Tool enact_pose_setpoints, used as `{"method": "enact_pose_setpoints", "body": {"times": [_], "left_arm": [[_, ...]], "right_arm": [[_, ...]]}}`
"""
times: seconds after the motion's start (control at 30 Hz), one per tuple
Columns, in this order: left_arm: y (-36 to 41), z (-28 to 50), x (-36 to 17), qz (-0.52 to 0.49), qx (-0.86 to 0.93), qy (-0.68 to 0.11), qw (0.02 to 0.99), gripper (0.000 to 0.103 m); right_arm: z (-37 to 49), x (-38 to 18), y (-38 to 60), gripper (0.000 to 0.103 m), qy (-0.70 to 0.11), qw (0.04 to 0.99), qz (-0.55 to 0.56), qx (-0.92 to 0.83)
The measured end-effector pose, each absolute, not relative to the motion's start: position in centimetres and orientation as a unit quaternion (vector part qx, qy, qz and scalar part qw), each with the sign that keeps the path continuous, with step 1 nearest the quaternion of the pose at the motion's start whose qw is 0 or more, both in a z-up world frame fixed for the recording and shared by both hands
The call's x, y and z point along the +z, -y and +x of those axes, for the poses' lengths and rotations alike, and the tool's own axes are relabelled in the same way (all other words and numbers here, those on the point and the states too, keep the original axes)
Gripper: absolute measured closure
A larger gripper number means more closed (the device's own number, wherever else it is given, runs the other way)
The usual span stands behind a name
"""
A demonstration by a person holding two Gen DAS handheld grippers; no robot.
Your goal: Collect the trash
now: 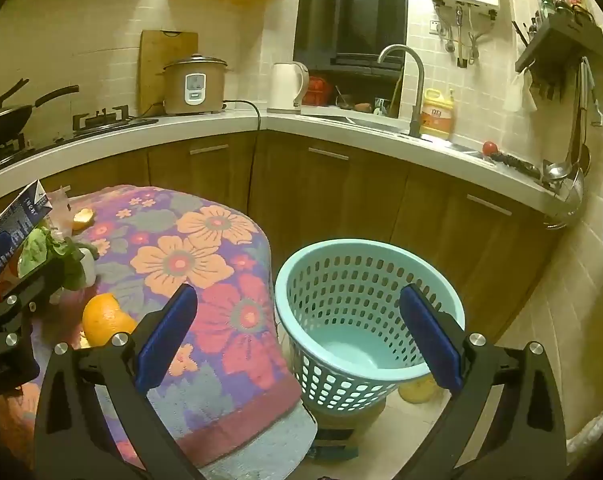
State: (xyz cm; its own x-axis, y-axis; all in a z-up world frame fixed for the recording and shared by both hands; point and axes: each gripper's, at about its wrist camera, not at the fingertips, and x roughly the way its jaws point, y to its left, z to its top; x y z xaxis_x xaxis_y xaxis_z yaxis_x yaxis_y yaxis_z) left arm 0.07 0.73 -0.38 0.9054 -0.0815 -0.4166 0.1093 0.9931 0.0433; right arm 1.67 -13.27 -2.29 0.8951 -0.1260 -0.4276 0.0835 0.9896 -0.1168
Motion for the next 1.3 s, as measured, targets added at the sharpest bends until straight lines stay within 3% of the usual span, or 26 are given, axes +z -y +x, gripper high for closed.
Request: {"method": "enact_pose_setpoints", "body": {"times": [1.3], "left_arm": [[-0.2, -0.2, -0.3, 0.025, -0.054, -0.207, 0.977, 0.009]], "right_arm": [[2.3, -2.6, 14.5, 0.007, -0.229, 0.971, -0.039, -0.055]]}}
